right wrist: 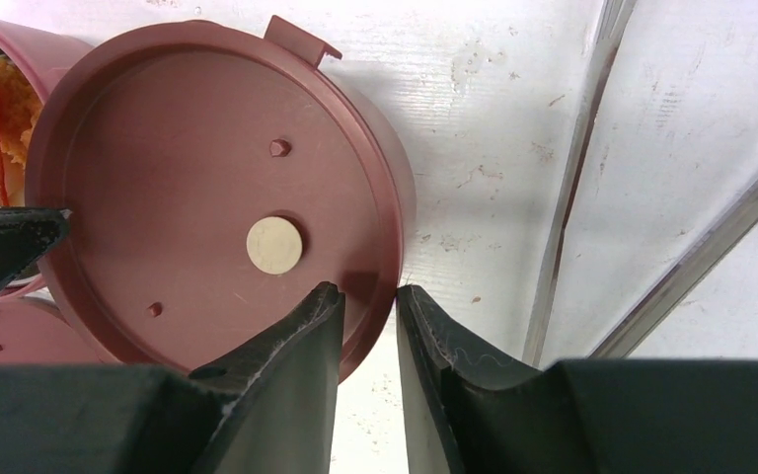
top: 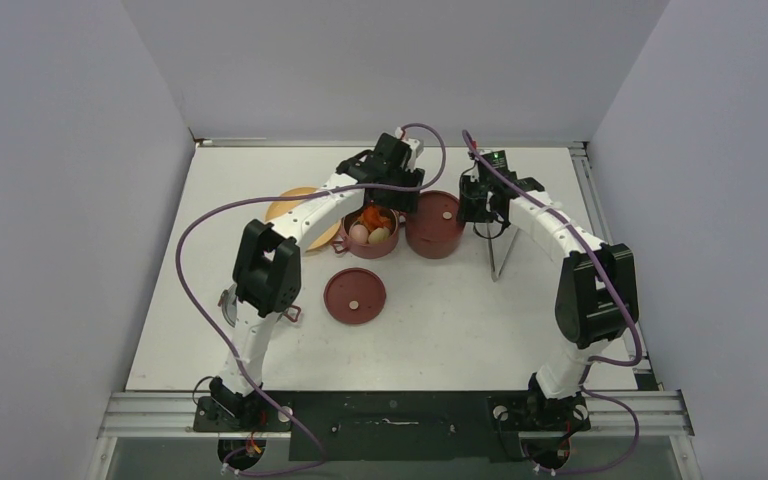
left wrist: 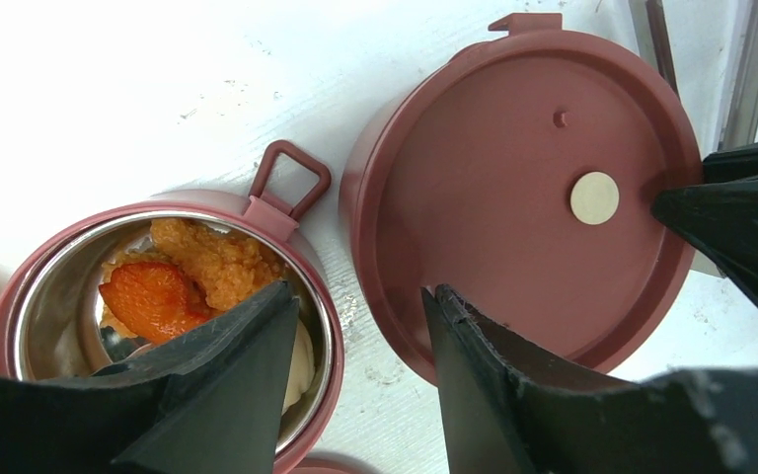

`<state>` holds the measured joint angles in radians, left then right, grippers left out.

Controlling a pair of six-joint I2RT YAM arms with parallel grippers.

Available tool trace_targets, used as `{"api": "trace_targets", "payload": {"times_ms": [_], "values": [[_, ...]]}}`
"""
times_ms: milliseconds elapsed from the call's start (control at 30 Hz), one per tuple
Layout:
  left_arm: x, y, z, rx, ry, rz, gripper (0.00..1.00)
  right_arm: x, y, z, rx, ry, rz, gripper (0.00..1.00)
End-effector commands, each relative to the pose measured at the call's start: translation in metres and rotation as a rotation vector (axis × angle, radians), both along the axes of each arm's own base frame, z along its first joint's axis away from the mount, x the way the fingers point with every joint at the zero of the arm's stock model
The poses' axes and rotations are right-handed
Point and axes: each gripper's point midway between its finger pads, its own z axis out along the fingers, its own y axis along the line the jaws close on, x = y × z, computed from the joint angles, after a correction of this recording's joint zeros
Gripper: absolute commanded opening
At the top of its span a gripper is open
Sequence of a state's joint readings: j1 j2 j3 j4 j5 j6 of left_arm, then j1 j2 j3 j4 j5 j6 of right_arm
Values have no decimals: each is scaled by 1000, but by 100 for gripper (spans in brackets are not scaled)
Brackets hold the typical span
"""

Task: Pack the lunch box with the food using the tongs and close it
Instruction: Close the box lid on the packing box.

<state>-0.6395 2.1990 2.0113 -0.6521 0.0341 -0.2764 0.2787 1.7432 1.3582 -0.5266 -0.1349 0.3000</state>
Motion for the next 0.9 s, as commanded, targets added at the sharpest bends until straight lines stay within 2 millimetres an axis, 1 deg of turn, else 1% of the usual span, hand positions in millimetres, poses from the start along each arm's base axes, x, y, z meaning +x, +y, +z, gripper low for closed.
{"api": "trace_targets", "payload": {"times_ms": [0,100,300,500,667,867], "values": [[8,-3,6,-23,-13,2,51,16,11,25,30,-73,6,26],[7,-3,2,-26,-1,-3,50,16,11,24,26,-71,1,26],[10,-7,-2,-35,5,-7,50,20,4,23,-11,-77,-28,33],[12,-13,-3,-52,8,-19,50,24,-2,16,-44,-69,-49,33],[11,-15,-8,-48,16,-29,49,20,-7,7,-72,-47,-58,34],[8,-10,-23,-13,39,-25,48,12,-13,-6,-89,-8,-85,34]]}}
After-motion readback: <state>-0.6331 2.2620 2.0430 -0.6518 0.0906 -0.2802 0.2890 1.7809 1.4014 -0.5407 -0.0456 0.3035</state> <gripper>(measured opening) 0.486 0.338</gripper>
